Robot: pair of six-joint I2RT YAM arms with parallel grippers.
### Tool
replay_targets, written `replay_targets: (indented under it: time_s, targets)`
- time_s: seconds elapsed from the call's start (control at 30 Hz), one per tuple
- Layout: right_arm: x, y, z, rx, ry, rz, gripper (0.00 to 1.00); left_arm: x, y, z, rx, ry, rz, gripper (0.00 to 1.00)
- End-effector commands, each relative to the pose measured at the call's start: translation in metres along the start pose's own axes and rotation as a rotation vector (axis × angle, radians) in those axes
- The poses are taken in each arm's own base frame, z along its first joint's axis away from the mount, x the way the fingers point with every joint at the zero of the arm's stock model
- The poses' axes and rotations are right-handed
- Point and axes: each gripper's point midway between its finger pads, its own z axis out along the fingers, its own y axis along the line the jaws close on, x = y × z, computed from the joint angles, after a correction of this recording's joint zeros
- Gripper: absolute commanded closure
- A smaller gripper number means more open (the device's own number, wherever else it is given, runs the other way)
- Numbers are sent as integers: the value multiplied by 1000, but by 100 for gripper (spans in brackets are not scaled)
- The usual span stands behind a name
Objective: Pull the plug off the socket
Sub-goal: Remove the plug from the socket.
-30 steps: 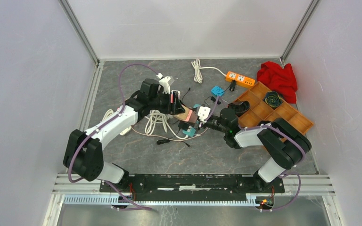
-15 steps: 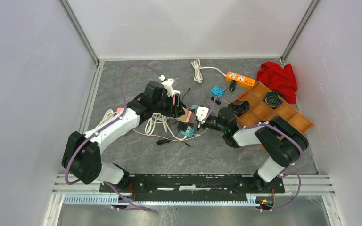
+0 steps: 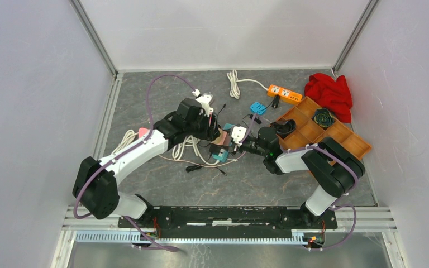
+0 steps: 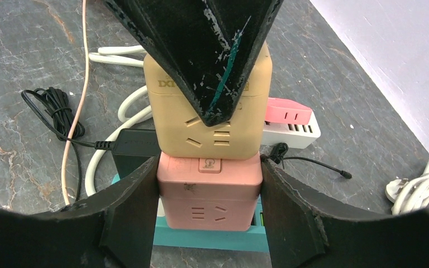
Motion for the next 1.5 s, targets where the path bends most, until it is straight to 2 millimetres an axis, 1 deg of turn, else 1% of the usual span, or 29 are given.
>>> replay_targets:
  time_s: [0.0,0.13,0.2,0.23,0.27,0.3,0.37,0.47,0.53,0.57,0.63,0.73,0.77,0.83,1.0,1.1,1.17,1.2,1.27,1.3,1.33,1.4,1.47]
  targets:
    - [72,14,-23,5,255,126,100,-58,4,-25,-52,-170,106,98]
    - [76,15,-23,1,268,124,100,-55,-14,-23,55,-151,82,98]
    - [78,16,-23,-2,273,124,100,-56,-26,-24,156,-148,40,98]
    - [78,16,-23,-3,274,123,100,-59,-23,-24,178,-157,4,98]
    - [79,16,-23,-4,276,124,100,-60,-28,-26,243,-152,-29,98]
    - [79,16,-23,-4,277,125,100,-62,-28,-26,272,-152,-57,98]
    - [80,17,-23,-6,281,128,100,-64,-24,-24,289,-144,-82,98]
    - [81,16,-23,-7,282,128,100,-62,-17,-22,261,-130,-87,98]
    - [80,17,-22,-9,279,125,100,-63,-6,-23,184,-137,-73,98]
    - [81,17,-23,-8,283,127,100,-66,2,-26,113,-155,-40,98]
    - [82,17,-23,-8,286,128,100,-67,5,-32,53,-174,9,98]
    - [85,17,-22,-9,296,131,100,-65,3,-35,-22,-194,72,98]
    - [86,17,-22,-10,299,133,100,-62,0,-34,-28,-187,89,98]
    - [86,17,-22,-9,301,133,100,-59,0,-32,-66,-175,118,98]
    - [86,17,-22,-9,302,132,100,-49,-4,-25,-100,-143,164,98]
    - [88,18,-22,-15,306,134,100,-47,-1,-24,-116,-134,179,98]
    - [89,18,-21,-16,311,136,100,-48,-6,-25,-86,-139,172,98]
    - [90,18,-21,-17,316,138,100,-48,-10,-25,-45,-139,153,98]
    - [91,19,-21,-20,321,141,100,-53,-17,-26,61,-149,78,98]
    - [92,20,-21,-22,321,143,100,-54,-27,-26,140,-143,37,98]
    - [92,20,-21,-24,320,145,100,-58,-25,-27,193,-146,-21,98]
    - [93,20,-21,-25,321,152,100,-61,-28,-26,297,-130,-97,98]
    - [93,20,-21,-28,322,157,100,-59,-27,-23,317,-105,-114,98]
